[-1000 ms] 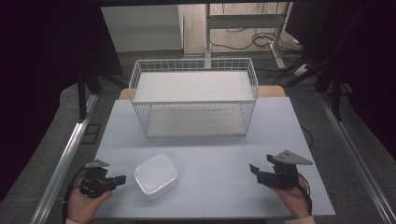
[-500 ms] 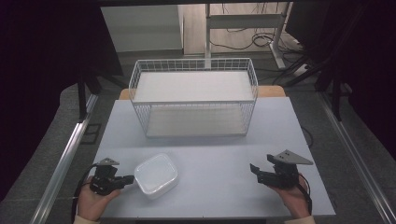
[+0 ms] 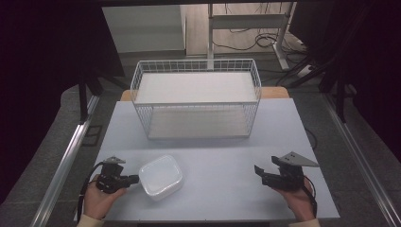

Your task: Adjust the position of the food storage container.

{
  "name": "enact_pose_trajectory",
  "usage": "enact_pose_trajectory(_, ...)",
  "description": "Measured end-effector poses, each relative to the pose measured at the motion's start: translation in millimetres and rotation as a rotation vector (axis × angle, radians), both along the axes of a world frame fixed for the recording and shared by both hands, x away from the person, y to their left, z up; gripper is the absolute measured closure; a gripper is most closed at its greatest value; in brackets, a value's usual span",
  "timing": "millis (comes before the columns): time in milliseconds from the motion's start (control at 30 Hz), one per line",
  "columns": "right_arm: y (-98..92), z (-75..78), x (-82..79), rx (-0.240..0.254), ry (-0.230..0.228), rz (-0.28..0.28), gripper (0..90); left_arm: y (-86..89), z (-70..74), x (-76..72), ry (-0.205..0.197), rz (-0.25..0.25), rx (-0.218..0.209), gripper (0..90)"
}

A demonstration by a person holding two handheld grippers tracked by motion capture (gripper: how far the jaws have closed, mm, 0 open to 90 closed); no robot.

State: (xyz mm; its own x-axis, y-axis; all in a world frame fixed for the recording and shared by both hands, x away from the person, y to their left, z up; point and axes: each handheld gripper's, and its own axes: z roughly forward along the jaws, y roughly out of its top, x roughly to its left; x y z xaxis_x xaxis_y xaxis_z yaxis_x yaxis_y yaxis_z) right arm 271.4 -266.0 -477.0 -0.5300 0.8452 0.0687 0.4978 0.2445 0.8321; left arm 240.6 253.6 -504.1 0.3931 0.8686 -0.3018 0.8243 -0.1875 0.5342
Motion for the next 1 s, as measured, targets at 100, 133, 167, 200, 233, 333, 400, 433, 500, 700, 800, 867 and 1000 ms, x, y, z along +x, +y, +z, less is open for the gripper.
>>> enact_pose_trajectory(100,-0.6,0.0,0.1,0.002,0.0,-0.002,22.9,-5.6,0.2,4.9,0.003,-0.013,-0.002,89.4)
enact_pose_trajectory(133,-0.8,-0.1,0.1,0.002,0.0,-0.002,22.9,-7.2,0.4,6.0,0.004,-0.015,-0.004,89.4)
enact_pose_trajectory(167,-1.0,0.0,0.0,0.002,0.0,-0.004,22.9,-8.8,0.6,7.3,0.004,-0.019,-0.002,89.4)
enact_pose_trajectory(200,-1.0,0.0,0.0,0.002,0.0,-0.004,22.9,-8.8,0.6,7.3,0.004,-0.019,-0.002,89.4)
enact_pose_trajectory(233,-1.1,0.0,0.0,0.003,0.001,-0.005,22.9,-10.6,0.8,8.8,0.003,-0.022,-0.003,89.4)
enact_pose_trajectory(333,-1.5,0.2,-0.4,0.004,0.002,-0.007,22.9,-16.9,2.4,14.0,0.003,-0.032,-0.004,89.4)
enact_pose_trajectory(400,-1.6,0.2,-0.6,0.004,0.002,-0.007,22.9,-22.0,3.8,18.0,0.005,-0.047,-0.007,89.4)
enact_pose_trajectory(433,-1.6,0.2,-0.6,0.004,0.002,-0.007,22.9,-25.2,4.4,20.0,0.007,-0.053,-0.008,89.4)
enact_pose_trajectory(500,-2.0,0.3,-0.3,0.003,0.002,-0.01,22.9,-31.7,4.9,24.0,0.009,-0.068,-0.004,89.4)
enact_pose_trajectory(700,-4.0,0.5,-0.2,0.006,0.0,-0.014,22.9,-49.1,5.4,35.4,0.01,-0.106,-0.005,89.4)
enact_pose_trajectory(800,-4.7,0.7,-0.5,0.008,0.0,-0.015,22.9,-54.2,4.5,42.4,0.016,-0.114,-0.004,89.4)
enact_pose_trajectory(867,-4.8,0.6,-0.6,0.007,0.001,-0.015,23.0,-55.8,4.3,43.6,0.013,-0.11,-0.009,89.5)
enact_pose_trajectory(1000,-4.6,0.4,-0.2,0.008,0.0,-0.016,23.0,-59.7,3.5,49.4,0.016,-0.122,-0.012,89.5)
